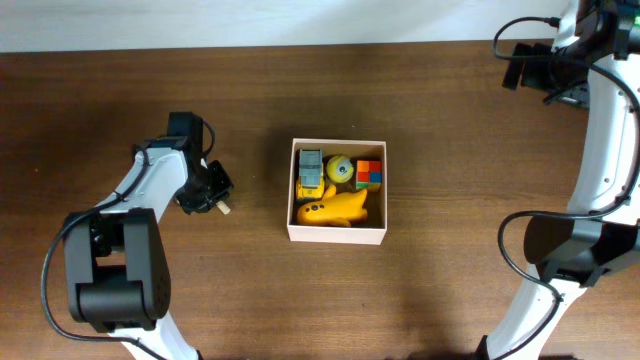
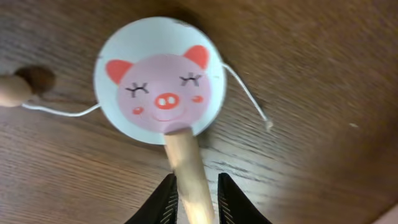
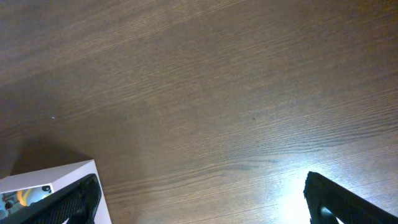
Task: Pack container
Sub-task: 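Lower the left gripper onto the pig-face lollipop toy and grasp it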
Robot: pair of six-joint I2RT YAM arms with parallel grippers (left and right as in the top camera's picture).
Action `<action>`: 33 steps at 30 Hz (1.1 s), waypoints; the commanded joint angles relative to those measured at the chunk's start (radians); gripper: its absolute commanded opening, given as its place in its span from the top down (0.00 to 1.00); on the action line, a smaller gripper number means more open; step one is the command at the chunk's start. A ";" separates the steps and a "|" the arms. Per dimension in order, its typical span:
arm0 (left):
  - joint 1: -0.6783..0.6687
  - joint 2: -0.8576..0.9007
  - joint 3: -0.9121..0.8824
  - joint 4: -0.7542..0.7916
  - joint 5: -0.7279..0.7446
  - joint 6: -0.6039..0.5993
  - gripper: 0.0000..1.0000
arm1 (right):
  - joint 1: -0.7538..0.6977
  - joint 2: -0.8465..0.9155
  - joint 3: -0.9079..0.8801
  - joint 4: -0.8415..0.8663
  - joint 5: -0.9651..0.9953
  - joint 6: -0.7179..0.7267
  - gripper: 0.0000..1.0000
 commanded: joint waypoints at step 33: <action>0.000 -0.011 -0.016 -0.013 -0.115 -0.149 0.44 | 0.005 0.006 0.012 0.000 -0.007 0.002 0.01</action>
